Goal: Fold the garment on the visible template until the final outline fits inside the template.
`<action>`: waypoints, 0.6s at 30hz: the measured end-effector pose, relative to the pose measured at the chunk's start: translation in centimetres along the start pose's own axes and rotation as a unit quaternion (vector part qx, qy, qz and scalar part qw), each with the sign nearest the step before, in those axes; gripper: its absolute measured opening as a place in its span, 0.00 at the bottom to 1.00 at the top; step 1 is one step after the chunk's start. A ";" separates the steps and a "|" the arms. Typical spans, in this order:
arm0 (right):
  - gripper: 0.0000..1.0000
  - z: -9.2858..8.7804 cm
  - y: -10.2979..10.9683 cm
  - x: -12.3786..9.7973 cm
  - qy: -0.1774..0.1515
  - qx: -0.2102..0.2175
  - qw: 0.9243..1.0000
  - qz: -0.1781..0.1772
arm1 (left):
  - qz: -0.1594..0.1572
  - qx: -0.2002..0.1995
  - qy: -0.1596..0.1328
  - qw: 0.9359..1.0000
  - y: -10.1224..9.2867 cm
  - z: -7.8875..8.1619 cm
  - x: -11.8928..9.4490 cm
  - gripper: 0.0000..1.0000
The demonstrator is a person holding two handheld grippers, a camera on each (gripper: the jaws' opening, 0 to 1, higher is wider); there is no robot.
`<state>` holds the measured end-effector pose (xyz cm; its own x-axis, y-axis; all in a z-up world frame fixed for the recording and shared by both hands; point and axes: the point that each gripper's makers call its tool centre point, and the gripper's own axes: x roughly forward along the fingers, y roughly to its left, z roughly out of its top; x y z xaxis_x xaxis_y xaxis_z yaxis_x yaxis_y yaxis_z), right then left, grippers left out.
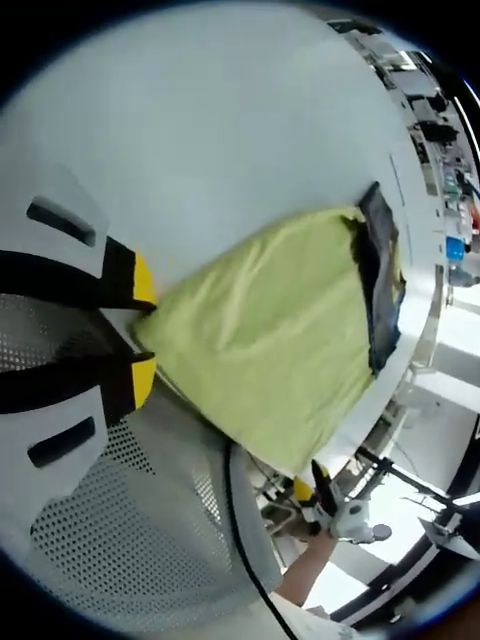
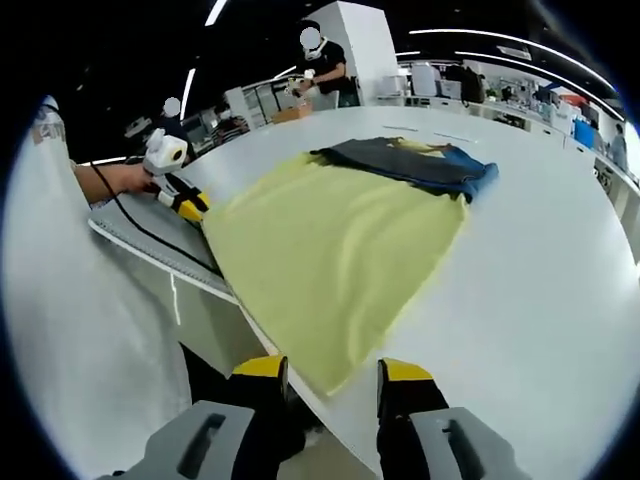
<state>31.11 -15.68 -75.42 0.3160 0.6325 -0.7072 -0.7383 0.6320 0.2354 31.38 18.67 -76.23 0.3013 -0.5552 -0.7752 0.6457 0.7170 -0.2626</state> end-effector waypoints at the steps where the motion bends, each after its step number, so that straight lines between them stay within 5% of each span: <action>1: 0.23 -0.1 0.1 0.0 0.002 -0.002 1.000 0.002 | -0.001 0.000 0.001 1.000 0.0 0.0 0.0 0.11; 18: 0.00 -0.6 0.4 0.2 0.011 -0.007 1.000 0.011 | -0.011 0.000 0.003 1.000 -0.6 -0.1 0.3 0.01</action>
<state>30.56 -15.57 -75.83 0.2859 0.6356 -0.7171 -0.7530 0.6118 0.2421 31.01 18.07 -76.39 0.2830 -0.5680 -0.7728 0.6527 0.7045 -0.2788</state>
